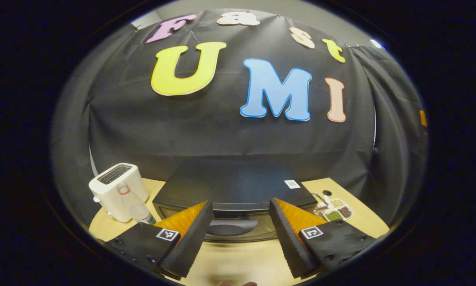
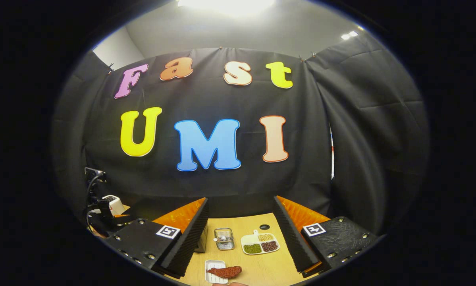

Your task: Open the electric oven with the left hand, put the food in, and close the electric oven.

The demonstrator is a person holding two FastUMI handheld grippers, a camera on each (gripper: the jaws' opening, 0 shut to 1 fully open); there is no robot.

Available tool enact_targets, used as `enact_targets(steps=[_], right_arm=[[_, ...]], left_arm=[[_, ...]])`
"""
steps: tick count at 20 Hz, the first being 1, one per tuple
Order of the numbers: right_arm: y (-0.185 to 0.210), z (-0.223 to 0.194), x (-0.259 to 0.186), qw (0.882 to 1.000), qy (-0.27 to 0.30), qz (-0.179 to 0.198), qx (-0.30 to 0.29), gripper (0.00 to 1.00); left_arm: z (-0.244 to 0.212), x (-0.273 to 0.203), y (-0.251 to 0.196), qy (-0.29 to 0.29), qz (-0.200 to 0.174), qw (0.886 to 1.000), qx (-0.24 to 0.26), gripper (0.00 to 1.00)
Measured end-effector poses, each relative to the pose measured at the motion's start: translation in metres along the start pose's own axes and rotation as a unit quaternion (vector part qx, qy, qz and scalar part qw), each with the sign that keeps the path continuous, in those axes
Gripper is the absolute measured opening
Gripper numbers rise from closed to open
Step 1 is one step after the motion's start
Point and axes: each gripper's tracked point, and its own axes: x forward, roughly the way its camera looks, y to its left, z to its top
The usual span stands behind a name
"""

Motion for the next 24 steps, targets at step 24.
enact_targets(steps=[24], right_arm=[[-0.009, 0.015, -0.019, 1.0, -0.028, -0.007, 0.01, 0.97]], left_arm=[[-0.089, -0.025, 0.01, 0.077, 0.032, 0.996, 0.017, 0.99]])
